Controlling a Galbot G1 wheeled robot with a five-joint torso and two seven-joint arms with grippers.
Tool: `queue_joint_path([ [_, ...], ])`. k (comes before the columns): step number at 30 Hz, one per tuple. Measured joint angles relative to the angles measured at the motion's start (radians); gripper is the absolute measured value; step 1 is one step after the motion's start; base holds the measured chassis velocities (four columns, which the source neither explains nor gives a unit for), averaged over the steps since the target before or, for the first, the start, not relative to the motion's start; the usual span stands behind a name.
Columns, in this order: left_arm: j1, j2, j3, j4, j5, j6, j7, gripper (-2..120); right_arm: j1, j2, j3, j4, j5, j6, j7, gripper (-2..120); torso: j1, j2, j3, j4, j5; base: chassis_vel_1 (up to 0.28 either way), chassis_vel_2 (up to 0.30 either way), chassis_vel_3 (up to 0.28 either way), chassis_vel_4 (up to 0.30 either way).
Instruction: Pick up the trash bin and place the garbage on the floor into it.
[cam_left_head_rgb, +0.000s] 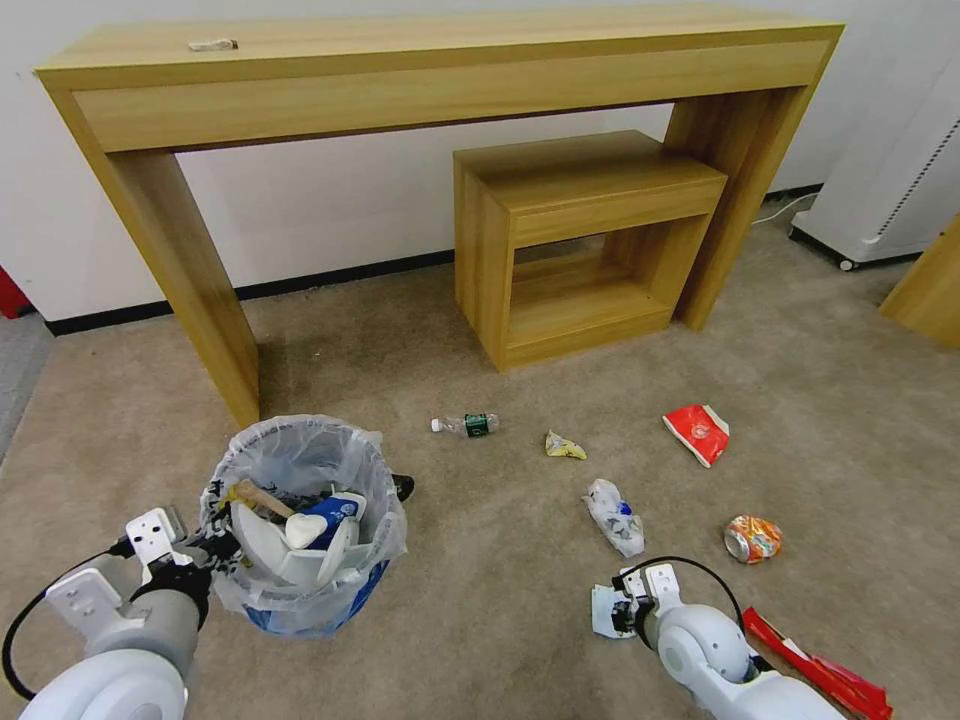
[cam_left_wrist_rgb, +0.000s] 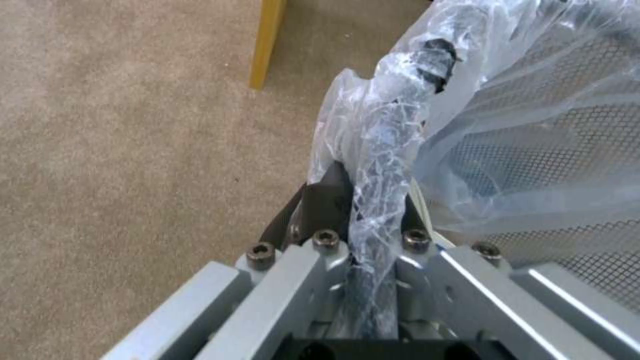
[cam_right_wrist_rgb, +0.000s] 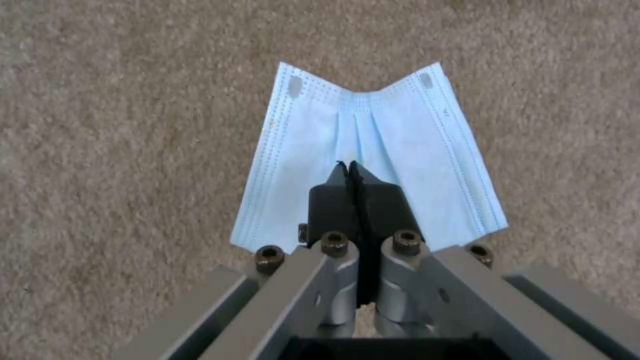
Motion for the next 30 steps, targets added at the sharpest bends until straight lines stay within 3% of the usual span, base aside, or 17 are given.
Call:
queue_joint_path([
  [8,0.001,-0.004,0.002,-0.003,0.005,0.000,0.000,1,-0.013,-0.005,0.001,0.027,-0.006,0.052,-0.056,3,0.000,0.000,0.000,0.0000,0.0000,0.000,0.000,0.000,0.000],
  [15,0.007,-0.008,0.004,-0.006,0.009,0.000,0.000,1,0.002,0.008,-0.001,-0.005,-0.019,0.062,-0.063,33,0.000,0.000,0.000,0.0000,0.0000,0.000,0.000,0.000,0.000],
  [24,0.010,-0.011,0.007,-0.007,0.016,-0.001,0.000,1,0.017,0.026,-0.004,-0.052,-0.018,0.069,-0.064,61,0.000,0.000,0.000,0.0000,0.0000,0.000,0.000,0.000,0.000],
  [27,0.009,-0.011,0.008,-0.007,0.017,-0.001,0.000,1,0.021,0.024,-0.010,-0.057,-0.020,0.069,-0.064,77,0.000,0.000,0.000,0.0000,0.0000,0.000,0.000,0.000,0.000],
  [30,0.009,-0.011,0.007,-0.007,0.017,-0.001,0.000,1,0.027,0.024,-0.012,-0.063,-0.023,0.072,-0.064,75,0.000,0.000,0.000,0.0000,-0.0001,0.000,0.000,0.000,0.000],
])
